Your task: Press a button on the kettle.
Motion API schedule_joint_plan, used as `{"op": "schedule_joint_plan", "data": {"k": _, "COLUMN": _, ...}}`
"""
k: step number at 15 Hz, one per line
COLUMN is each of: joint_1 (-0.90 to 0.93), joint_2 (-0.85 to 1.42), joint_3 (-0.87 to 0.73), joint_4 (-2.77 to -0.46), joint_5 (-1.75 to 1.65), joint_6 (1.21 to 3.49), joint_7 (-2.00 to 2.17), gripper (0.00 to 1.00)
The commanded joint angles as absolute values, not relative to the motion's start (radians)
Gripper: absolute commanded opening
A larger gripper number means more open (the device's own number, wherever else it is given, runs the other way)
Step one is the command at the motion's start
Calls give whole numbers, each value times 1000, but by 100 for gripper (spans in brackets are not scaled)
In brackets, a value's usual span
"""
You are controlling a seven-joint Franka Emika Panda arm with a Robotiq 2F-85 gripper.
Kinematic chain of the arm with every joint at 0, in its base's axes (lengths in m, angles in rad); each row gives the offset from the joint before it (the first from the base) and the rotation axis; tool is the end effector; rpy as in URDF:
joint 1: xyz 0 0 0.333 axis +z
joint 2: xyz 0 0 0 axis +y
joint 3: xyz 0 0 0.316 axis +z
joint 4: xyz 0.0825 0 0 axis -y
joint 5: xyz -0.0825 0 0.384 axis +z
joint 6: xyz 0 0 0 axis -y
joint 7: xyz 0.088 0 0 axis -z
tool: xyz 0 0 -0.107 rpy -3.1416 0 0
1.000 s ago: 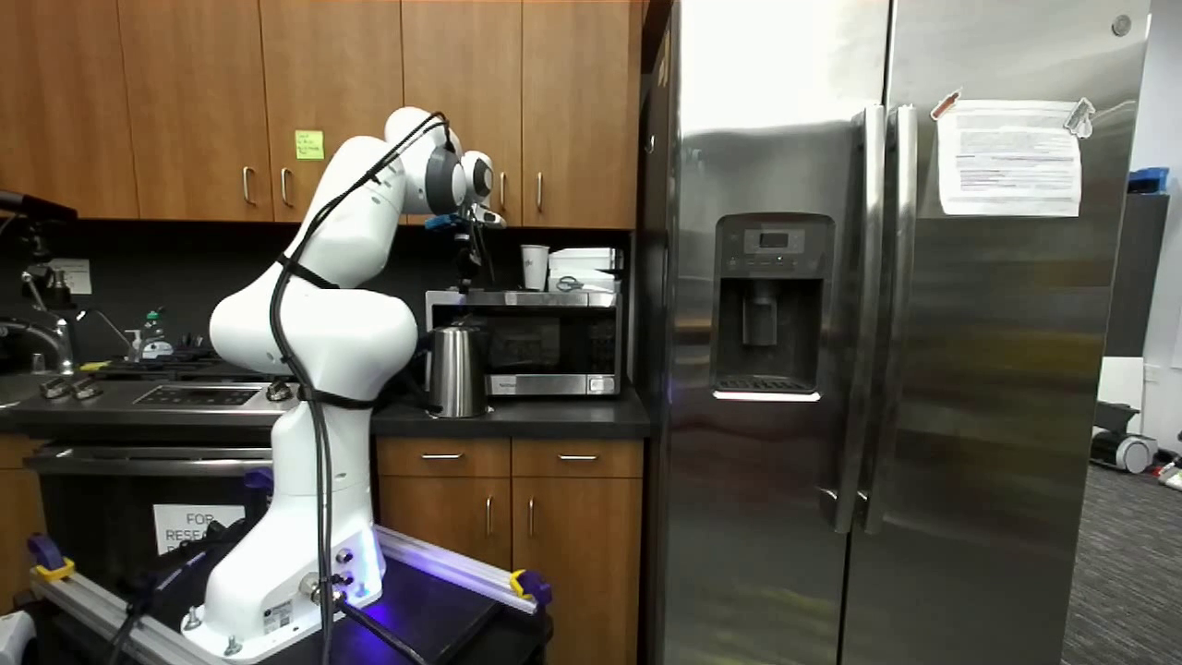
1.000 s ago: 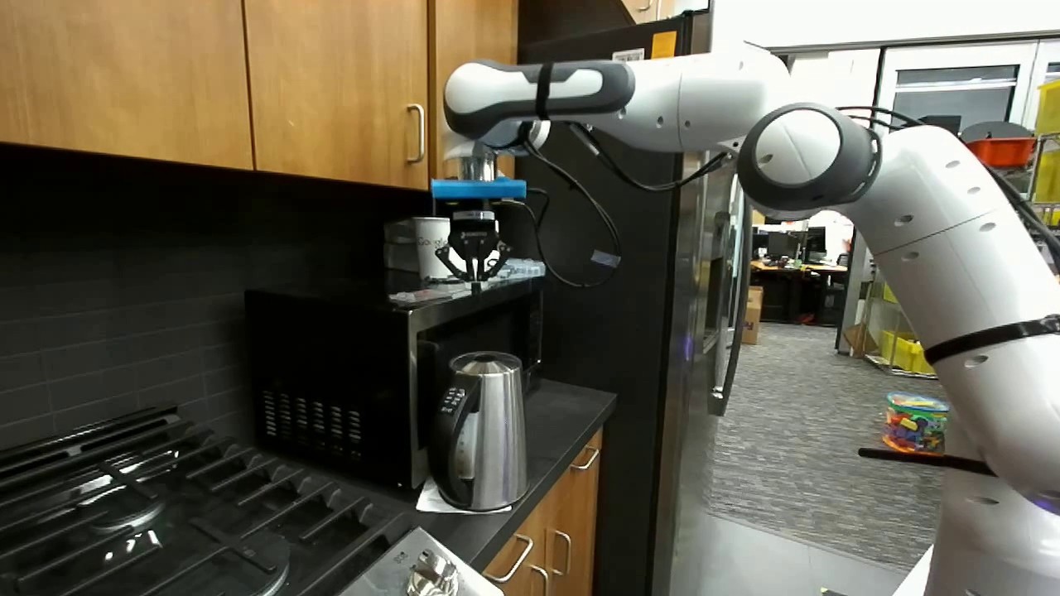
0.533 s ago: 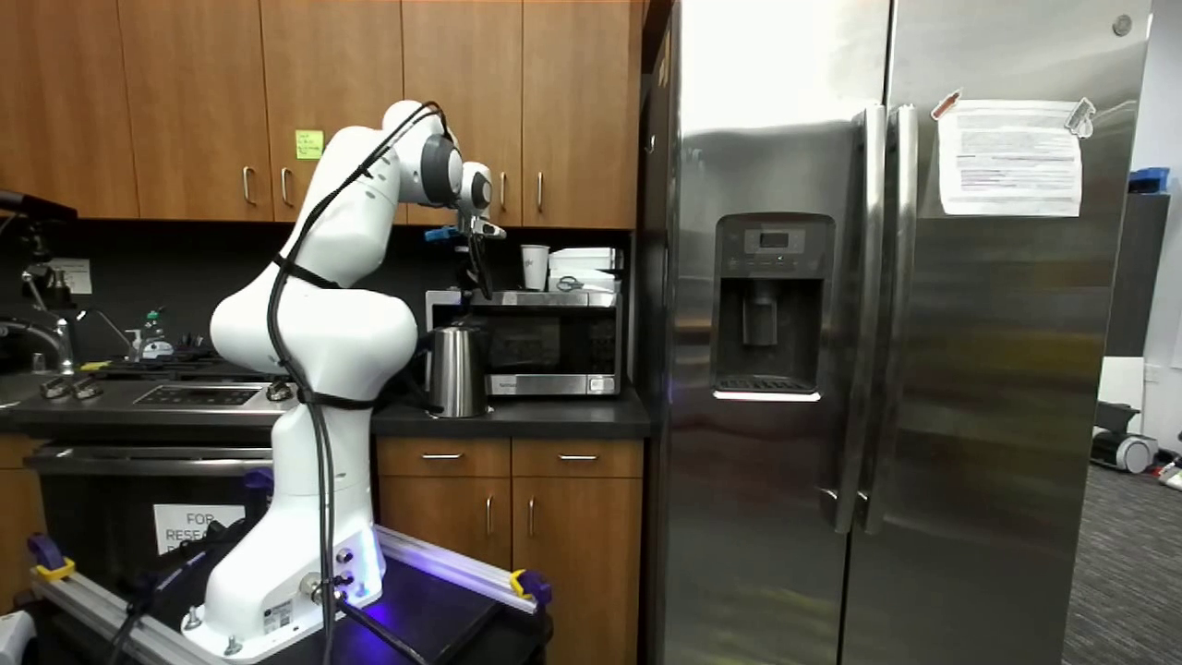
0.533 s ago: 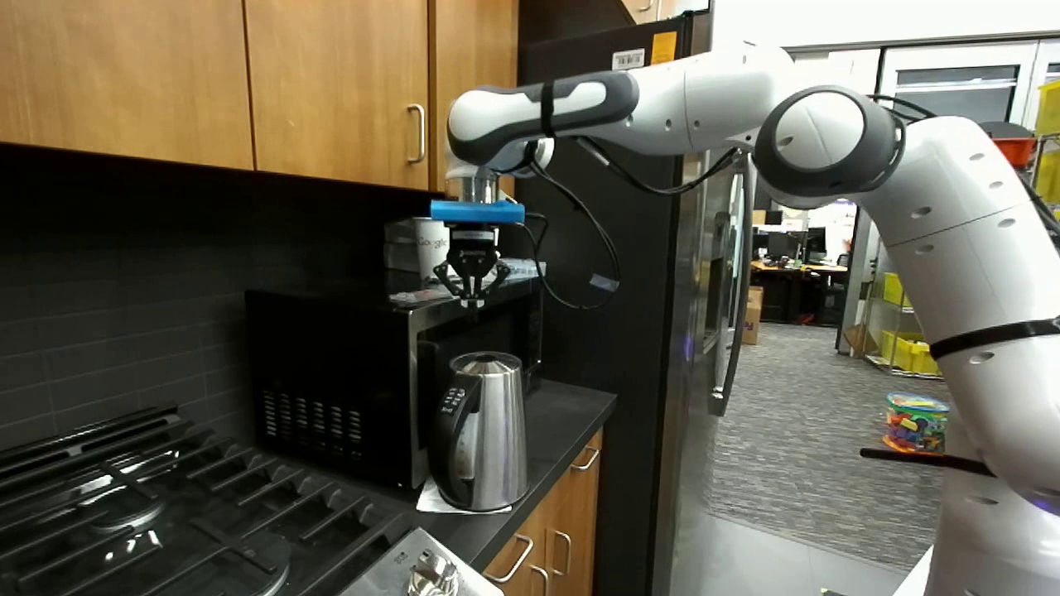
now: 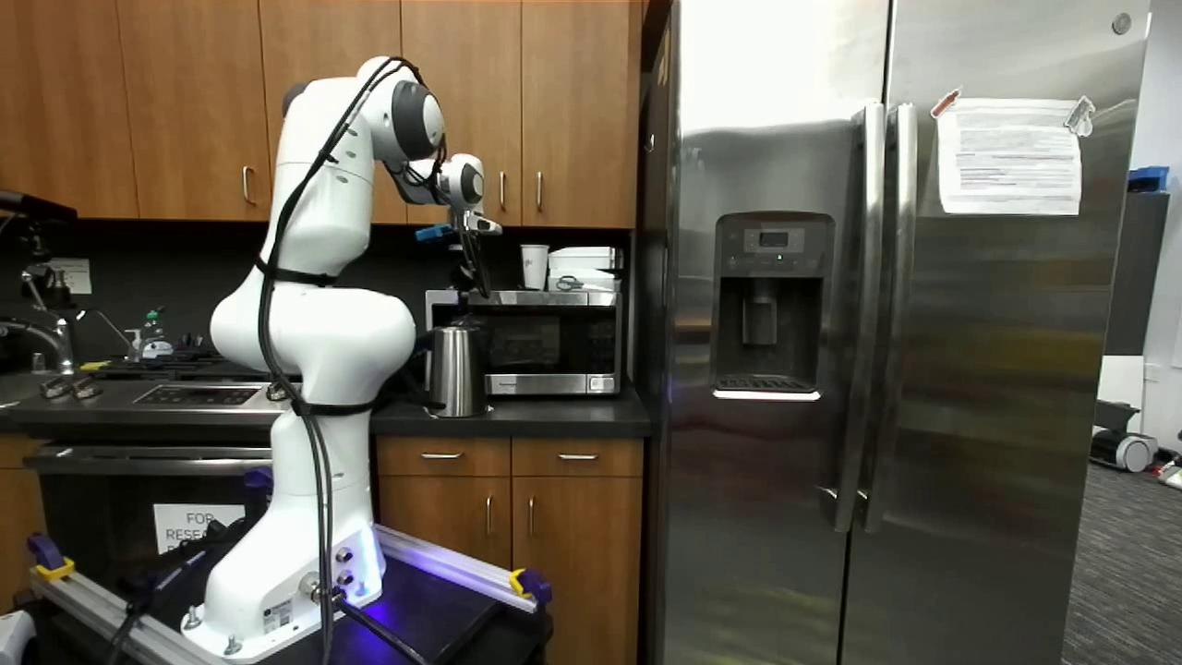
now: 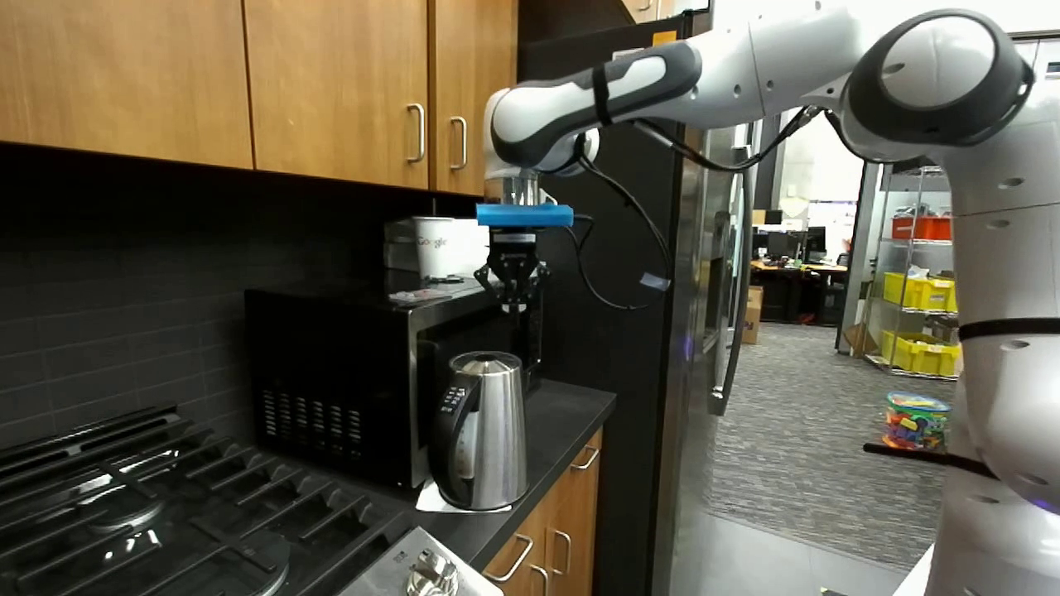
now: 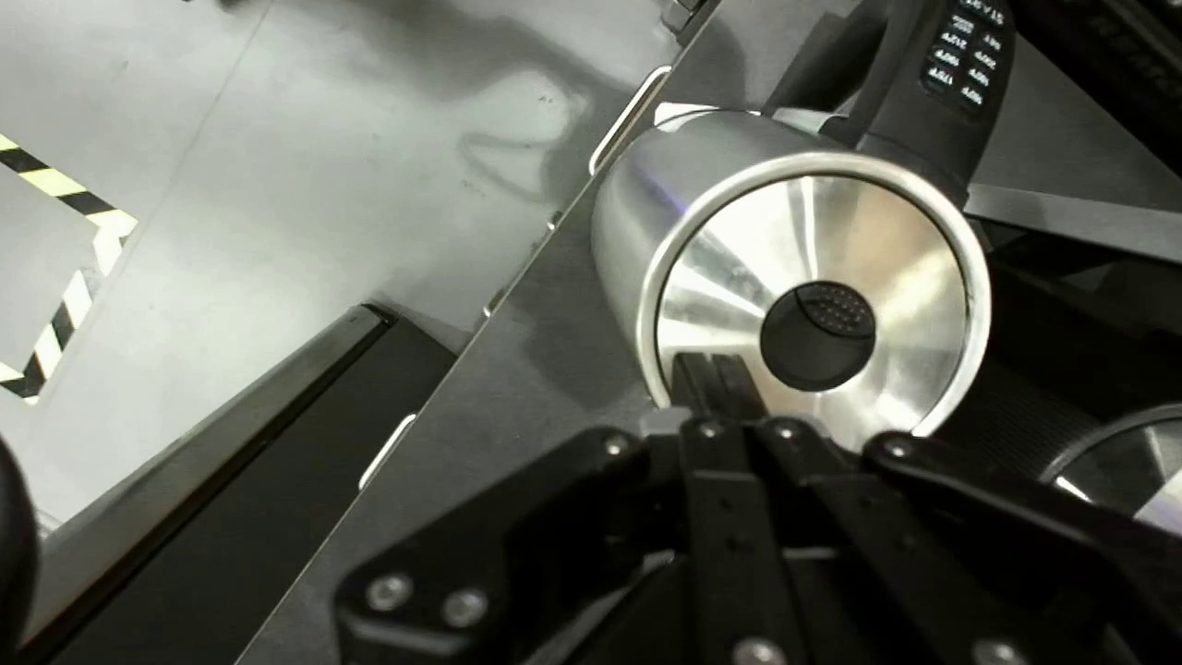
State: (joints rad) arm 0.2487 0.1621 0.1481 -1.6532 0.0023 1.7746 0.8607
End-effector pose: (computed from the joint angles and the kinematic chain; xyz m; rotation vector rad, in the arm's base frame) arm 0.5630 0.2303 0.5092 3.0542 -0.7246 -0.0735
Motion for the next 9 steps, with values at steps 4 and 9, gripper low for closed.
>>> {"op": "schedule_joint_plan", "data": {"k": 4, "joint_1": 237, "joint_2": 42, "joint_3": 164, "joint_4": -1938, "joint_5": -3, "joint_6": 2179, "joint_7": 797, "gripper": 0}}
{"op": "schedule_joint_plan", "data": {"k": 9, "joint_1": 241, "joint_2": 40, "joint_3": 169, "joint_4": -1972, "joint_5": 2, "joint_6": 2301, "joint_7": 825, "gripper": 0}}
